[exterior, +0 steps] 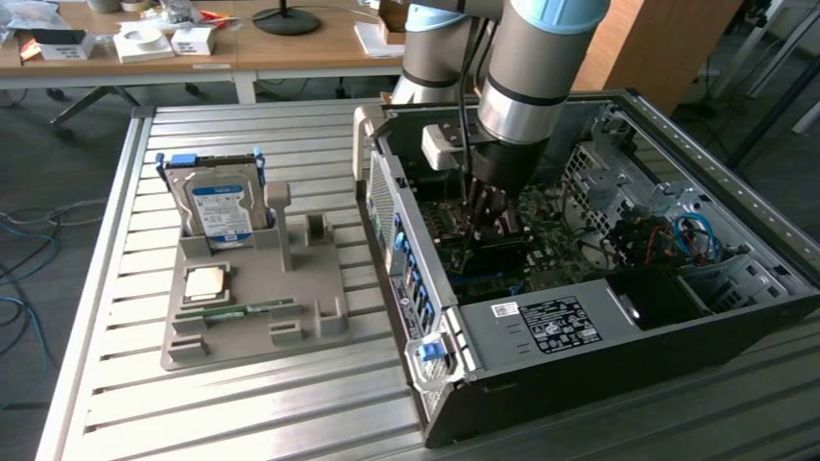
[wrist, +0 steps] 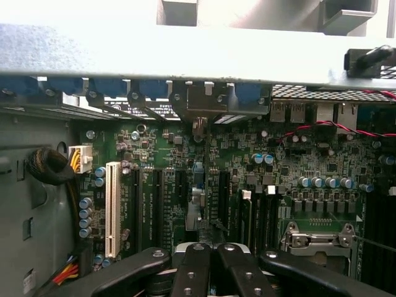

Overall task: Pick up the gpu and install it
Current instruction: 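Press down on the gpu until it lock into place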

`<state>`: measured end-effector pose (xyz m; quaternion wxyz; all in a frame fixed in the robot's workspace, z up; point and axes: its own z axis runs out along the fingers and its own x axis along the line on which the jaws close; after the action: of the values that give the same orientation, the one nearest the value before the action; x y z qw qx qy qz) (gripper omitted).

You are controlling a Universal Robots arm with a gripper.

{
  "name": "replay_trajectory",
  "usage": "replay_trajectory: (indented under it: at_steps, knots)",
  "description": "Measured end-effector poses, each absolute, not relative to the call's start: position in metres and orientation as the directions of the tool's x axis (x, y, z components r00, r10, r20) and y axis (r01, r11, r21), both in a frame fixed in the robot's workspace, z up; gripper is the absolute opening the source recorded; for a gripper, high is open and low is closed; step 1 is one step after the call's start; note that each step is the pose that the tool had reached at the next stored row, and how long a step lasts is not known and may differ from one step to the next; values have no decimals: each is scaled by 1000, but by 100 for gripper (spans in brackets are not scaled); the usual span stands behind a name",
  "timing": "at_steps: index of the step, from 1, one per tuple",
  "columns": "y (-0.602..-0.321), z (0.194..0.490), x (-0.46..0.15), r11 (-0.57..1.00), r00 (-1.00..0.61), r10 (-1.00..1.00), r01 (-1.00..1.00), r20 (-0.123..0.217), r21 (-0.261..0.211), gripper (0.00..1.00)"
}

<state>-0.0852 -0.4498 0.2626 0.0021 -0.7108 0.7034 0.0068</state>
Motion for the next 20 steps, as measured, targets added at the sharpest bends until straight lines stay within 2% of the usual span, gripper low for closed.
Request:
replay_trajectory:
  at_steps: [20]
  knots:
    - [-450,266,-86,-10,10,-1000,-1000,-13,6,11]
